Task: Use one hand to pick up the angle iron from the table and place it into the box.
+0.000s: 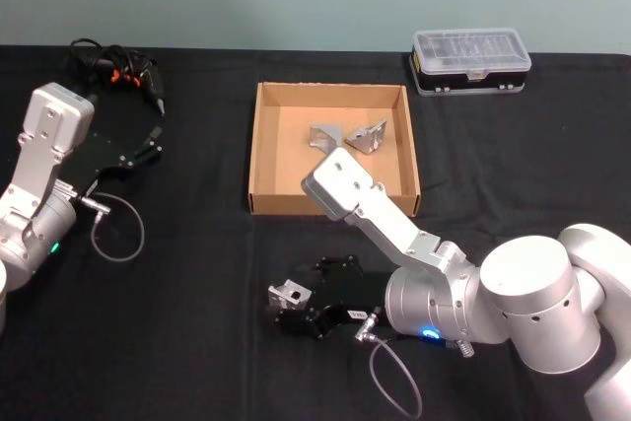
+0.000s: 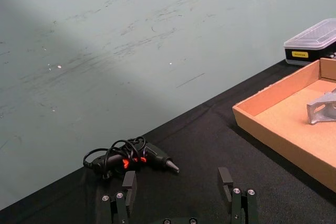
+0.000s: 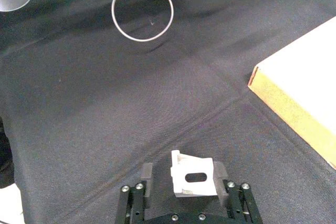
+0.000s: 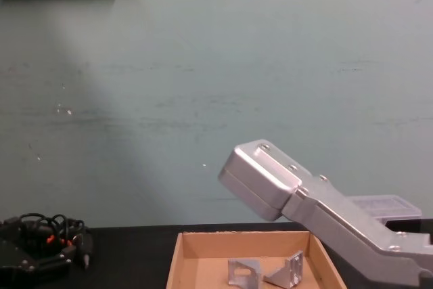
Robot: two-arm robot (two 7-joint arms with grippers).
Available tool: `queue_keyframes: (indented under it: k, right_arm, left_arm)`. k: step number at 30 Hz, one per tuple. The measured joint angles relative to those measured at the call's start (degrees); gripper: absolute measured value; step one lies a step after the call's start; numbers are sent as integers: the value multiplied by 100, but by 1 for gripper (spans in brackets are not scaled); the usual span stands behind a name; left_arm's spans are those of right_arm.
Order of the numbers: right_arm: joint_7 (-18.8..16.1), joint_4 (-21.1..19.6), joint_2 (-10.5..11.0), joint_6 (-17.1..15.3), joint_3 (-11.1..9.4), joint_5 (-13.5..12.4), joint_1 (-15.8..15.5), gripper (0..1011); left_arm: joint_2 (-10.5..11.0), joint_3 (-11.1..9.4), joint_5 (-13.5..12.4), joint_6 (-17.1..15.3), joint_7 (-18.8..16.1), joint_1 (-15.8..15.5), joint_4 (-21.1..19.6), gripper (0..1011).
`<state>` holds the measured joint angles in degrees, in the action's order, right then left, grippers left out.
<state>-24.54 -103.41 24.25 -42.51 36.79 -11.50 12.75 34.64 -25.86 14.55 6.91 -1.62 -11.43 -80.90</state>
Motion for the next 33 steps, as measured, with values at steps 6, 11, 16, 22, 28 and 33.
queue_keyframes:
  k: [6, 11, 16, 22, 28, 33]
  right_arm:
    - [0, -4, 3, 1, 0, -4, 0, 574]
    - [0, -7, 4, 2, 0, -8, 0, 409]
    - [0, -7, 4, 4, 0, -8, 0, 225]
    - [0, -7, 4, 5, 0, -8, 0, 81]
    - [0, -6, 4, 7, 0, -8, 0, 52]
    - [0, -6, 4, 7, 0, -8, 0, 52]
  left_arm:
    - [0, 0, 0, 0, 0, 0, 0, 1011]
    - [0, 0, 0, 0, 0, 0, 0, 1011]
    - [0, 0, 0, 0, 0, 0, 0, 1011]
    - [0, 0, 0, 0, 0, 0, 0, 1011]
    - [0, 0, 0, 0, 0, 0, 0, 1011]
    - [0, 0, 0, 0, 0, 0, 0, 1011]
